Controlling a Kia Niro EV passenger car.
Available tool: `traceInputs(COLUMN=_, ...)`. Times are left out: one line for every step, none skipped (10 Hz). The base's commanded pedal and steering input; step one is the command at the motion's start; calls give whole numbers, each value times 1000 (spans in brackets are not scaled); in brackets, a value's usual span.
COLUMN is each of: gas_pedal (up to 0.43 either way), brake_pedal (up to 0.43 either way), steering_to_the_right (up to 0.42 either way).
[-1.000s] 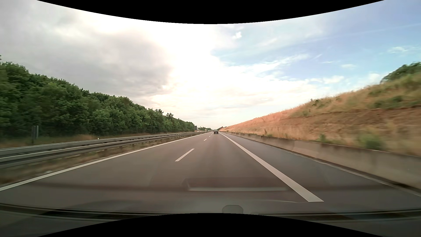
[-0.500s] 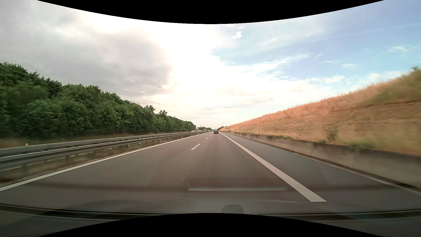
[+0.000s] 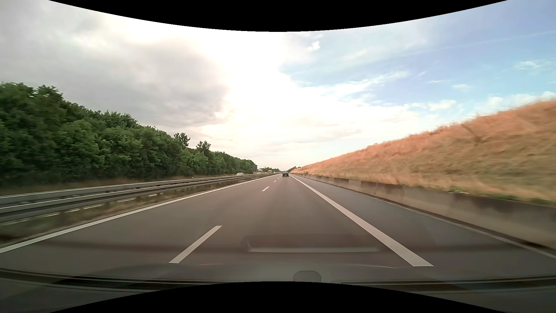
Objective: Follow the waypoints while adhering to traffic rules and regulations
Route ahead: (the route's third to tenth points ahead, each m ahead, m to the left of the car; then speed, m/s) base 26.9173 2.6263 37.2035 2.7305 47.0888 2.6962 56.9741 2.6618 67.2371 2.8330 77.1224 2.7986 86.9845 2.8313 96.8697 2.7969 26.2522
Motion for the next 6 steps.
traceInputs(gas_pedal=260, brake_pedal=0, steering_to_the_right=-4)
traceInputs(gas_pedal=260, brake_pedal=0, steering_to_the_right=-5)
traceInputs(gas_pedal=260, brake_pedal=0, steering_to_the_right=-4)
traceInputs(gas_pedal=260, brake_pedal=0, steering_to_the_right=-4)
traceInputs(gas_pedal=260, brake_pedal=0, steering_to_the_right=-4)
traceInputs(gas_pedal=260, brake_pedal=0, steering_to_the_right=-4)
